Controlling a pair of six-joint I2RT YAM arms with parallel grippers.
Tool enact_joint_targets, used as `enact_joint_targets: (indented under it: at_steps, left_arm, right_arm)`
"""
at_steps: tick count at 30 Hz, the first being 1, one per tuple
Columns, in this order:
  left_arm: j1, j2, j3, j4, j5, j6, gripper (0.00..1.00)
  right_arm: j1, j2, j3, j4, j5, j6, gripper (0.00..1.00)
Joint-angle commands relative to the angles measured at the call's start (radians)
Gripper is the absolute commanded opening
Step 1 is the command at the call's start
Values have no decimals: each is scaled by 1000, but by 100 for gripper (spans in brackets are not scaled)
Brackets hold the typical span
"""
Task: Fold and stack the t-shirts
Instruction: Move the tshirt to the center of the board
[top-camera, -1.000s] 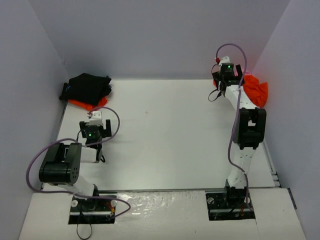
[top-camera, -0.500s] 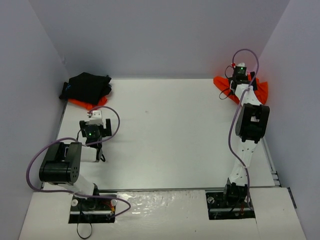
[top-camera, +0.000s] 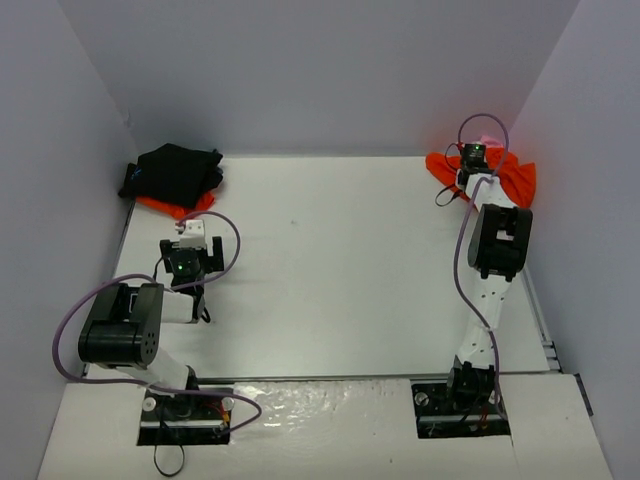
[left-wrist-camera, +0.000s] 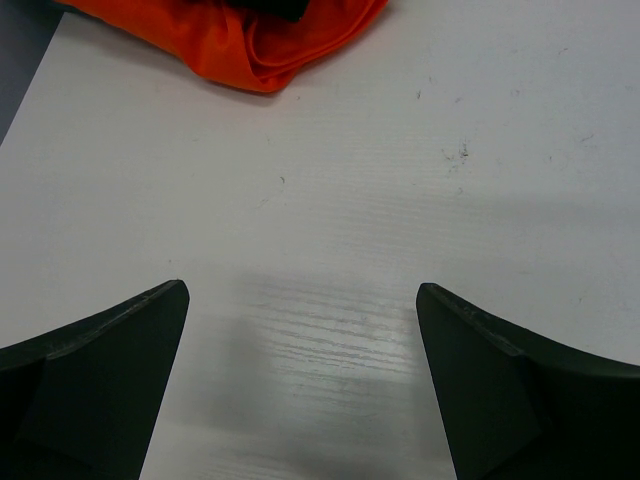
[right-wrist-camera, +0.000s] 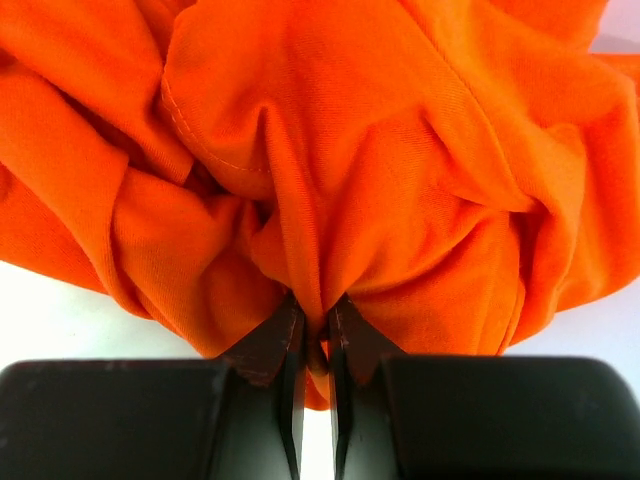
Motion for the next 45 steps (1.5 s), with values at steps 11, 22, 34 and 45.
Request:
enact_joint_targets:
  at_steps: [11,22,34,45]
  left_arm:
    - [-2,-21,44,58,13,7,97]
    - [-2,-21,45,56,15,7,97]
    - [-3,-21,44,57,14,7,97]
    - [-17,-57,5,92,152,93,97]
  right_arm:
    - [230,-605,-253,76,-220,-28,0]
    - [519,-855,-323,-139,-670,-3,0]
    - [635,-840,-568,-288,-771,-105,0]
    - [730,-637,-640,-140,-466,-43,82]
